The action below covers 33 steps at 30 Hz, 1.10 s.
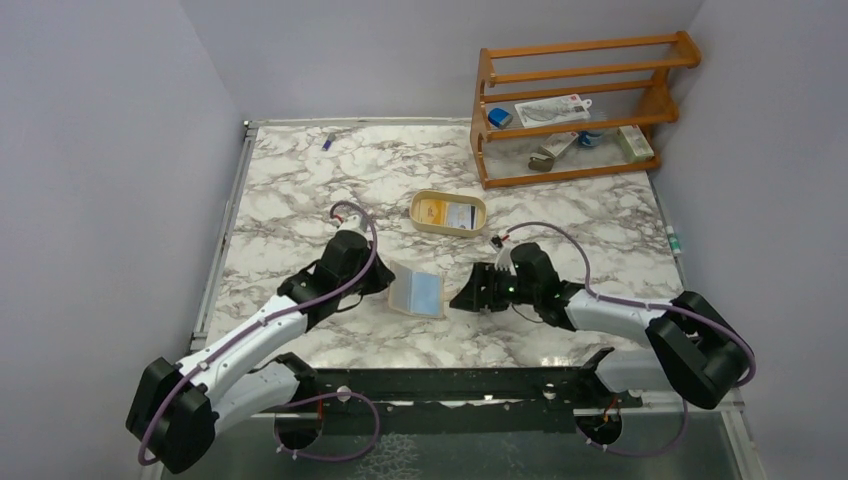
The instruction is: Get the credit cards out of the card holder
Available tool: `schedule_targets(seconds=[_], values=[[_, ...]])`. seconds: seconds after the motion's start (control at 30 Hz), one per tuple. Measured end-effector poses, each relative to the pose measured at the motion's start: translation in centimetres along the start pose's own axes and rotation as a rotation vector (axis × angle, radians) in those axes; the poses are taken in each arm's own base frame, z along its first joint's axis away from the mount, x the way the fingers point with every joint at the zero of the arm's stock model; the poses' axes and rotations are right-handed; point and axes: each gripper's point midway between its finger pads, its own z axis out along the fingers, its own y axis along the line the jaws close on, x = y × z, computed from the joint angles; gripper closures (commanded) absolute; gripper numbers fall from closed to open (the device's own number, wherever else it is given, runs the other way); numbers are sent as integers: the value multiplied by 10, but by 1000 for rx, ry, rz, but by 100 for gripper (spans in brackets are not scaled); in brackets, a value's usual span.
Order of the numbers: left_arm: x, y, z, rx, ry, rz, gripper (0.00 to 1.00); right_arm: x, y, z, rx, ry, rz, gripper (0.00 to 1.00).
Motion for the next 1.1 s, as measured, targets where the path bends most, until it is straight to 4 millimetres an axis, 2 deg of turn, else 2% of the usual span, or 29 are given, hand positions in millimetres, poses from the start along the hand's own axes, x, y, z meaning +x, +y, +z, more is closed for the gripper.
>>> schedule_targets(seconds=[0.13, 0.27, 0.43, 0.73, 0.8, 0.93, 1.03, 1.1], values=[[-19, -8, -3, -30, -18, 26, 100, -10, 6, -5, 0, -33, -32, 20], [-13, -1, 5, -80, 21, 33, 100, -16, 9, -12, 6, -69, -46, 18], [3, 7, 17, -174, 83, 84, 100, -19, 10, -27, 9, -137, -57, 15], [4, -22, 38, -252, 100, 201, 100, -8, -3, -34, 42, -149, -48, 14], [7, -25, 43, -265, 110, 218, 94, -6, -4, -35, 43, -147, -47, 14], [10, -34, 52, -271, 122, 237, 92, -4, -5, -37, 39, -152, -49, 14], [13, -44, 54, -263, 127, 253, 99, -2, -5, -39, 36, -156, -51, 14], [12, -52, 53, -255, 125, 263, 100, 0, -7, -39, 38, -153, -48, 14]])
